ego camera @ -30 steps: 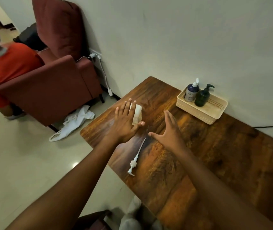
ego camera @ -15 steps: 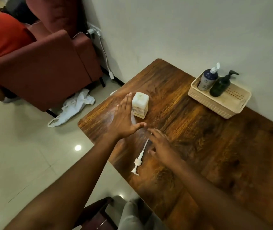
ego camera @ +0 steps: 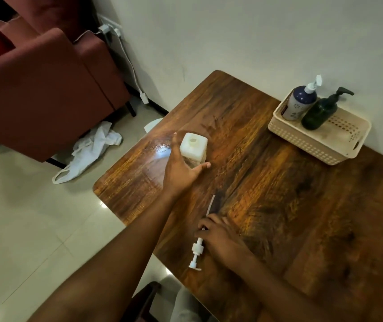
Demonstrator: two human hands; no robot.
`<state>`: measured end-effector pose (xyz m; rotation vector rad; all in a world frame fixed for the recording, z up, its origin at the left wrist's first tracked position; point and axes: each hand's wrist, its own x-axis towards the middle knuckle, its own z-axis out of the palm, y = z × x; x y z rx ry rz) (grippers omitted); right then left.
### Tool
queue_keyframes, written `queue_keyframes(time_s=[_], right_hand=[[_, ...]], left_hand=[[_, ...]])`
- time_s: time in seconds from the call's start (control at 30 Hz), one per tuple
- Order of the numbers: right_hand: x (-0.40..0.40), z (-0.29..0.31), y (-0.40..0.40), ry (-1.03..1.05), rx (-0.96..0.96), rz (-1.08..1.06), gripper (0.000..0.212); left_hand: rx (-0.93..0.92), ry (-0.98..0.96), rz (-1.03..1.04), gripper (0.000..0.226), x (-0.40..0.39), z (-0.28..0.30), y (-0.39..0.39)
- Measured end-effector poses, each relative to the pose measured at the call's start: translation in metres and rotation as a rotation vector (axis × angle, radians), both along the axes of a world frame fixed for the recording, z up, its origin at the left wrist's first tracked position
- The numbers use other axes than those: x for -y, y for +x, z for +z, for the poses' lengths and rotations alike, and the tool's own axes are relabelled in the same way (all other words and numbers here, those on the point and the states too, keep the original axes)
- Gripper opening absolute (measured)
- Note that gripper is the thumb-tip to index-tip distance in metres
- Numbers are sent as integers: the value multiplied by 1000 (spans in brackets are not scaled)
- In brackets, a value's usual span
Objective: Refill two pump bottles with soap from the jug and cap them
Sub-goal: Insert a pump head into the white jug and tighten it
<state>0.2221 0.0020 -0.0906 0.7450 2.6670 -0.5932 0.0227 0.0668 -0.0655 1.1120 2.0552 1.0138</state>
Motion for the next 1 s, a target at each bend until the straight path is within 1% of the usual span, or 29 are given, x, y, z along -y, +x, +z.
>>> queue_keyframes(time_s=[0.1, 0.17, 0.23, 0.33, 0.43, 0.53, 0.63, 0.73, 0.83, 0.9, 1.0], right_hand=[[-1, -5, 0, 27, -29, -11, 43], [-1, -5, 4, 41, -73, -40, 36], [-2, -3, 10, 67, -178, -145, 28], [-9, 8, 23, 50, -372, -412, 29], [-24, 36, 39, 82, -412, -590, 27], [-42, 68, 59, 140, -413, -677, 28], [-60, 107, 77, 177, -464, -785, 30], [-75, 152, 97, 229, -553, -892, 31], [-85, 207, 124, 209, -682, -1011, 31], [-92, 240, 141, 209, -735, -1069, 31], [-97, 286, 168, 323, -867, -1122, 30]], left_hand=[[8, -13, 128, 103, -8, -3, 6], [-21, 5, 148, 85, -11, -4, 7], [-34, 39, 135, 77, -13, -1, 9], [-26, 84, 95, 76, -16, 17, 16], [-19, 123, 44, 79, -22, 42, 27], [-27, 159, -41, 80, -29, 72, 44], [-10, 185, -120, 80, -37, 100, 65], [10, 208, -198, 81, -42, 127, 89], [31, 239, -327, 79, -44, 158, 118], [-2, 257, -397, 77, -46, 173, 135], [-64, 301, -478, 79, -46, 197, 163]])
